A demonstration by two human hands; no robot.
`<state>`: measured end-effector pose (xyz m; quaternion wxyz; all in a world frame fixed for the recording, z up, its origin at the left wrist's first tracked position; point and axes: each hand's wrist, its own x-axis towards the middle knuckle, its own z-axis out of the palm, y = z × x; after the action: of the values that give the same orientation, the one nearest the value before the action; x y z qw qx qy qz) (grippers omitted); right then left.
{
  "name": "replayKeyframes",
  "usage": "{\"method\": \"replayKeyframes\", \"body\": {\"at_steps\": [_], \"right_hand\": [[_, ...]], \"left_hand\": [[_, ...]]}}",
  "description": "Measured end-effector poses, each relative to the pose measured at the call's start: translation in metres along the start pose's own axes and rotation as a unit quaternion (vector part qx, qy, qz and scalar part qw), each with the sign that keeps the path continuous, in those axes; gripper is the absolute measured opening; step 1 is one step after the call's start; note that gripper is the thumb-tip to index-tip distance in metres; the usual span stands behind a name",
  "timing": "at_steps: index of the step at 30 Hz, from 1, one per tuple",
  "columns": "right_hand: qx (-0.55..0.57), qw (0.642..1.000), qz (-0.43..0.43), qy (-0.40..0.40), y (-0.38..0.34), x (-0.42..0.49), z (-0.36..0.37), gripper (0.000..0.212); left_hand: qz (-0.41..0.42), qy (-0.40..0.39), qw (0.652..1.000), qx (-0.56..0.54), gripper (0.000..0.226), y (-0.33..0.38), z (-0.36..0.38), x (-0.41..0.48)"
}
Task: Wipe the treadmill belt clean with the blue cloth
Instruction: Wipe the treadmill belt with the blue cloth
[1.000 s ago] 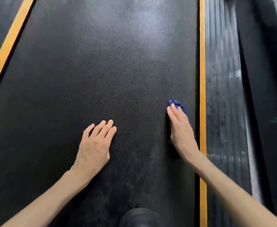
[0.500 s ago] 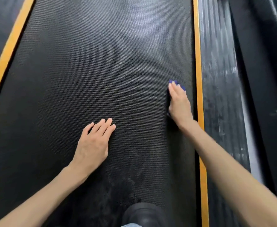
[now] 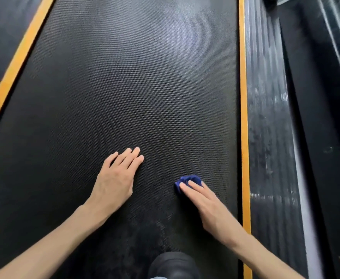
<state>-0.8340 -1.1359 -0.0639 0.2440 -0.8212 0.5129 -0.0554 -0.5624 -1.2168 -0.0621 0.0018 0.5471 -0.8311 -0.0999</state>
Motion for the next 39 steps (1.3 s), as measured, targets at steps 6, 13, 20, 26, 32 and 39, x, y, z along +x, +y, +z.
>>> {"method": "replayKeyframes", "body": {"at_steps": [6, 13, 20, 26, 32, 39], "right_hand": [[0.004, 0.995, 0.055, 0.078, 0.057, 0.087, -0.039, 0.066], [0.045, 0.960, 0.226, 0.159, 0.088, 0.218, -0.097, 0.045], [0.097, 0.981, 0.110, 0.127, 0.011, 0.109, -0.036, 0.045], [-0.008, 0.992, 0.058, 0.107, -0.032, -0.024, 0.030, 0.063], [-0.026, 0.968, 0.144, 0.203, 0.026, 0.057, 0.003, 0.046], [0.015, 0.923, 0.294, 0.249, 0.093, 0.168, -0.069, 0.042]], "left_hand": [[0.022, -0.013, 1.000, -0.004, 0.057, -0.006, -0.004, 0.000], [0.024, -0.014, 0.999, -0.017, 0.058, -0.008, -0.002, 0.001], [0.017, 0.001, 0.999, -0.040, 0.064, -0.005, 0.002, -0.002], [0.016, 0.005, 0.999, -0.044, 0.068, -0.004, 0.004, -0.002], [0.017, 0.015, 0.999, -0.037, 0.066, -0.004, 0.004, -0.002], [0.005, 0.020, 0.999, -0.027, 0.064, 0.002, 0.003, 0.000]]}}
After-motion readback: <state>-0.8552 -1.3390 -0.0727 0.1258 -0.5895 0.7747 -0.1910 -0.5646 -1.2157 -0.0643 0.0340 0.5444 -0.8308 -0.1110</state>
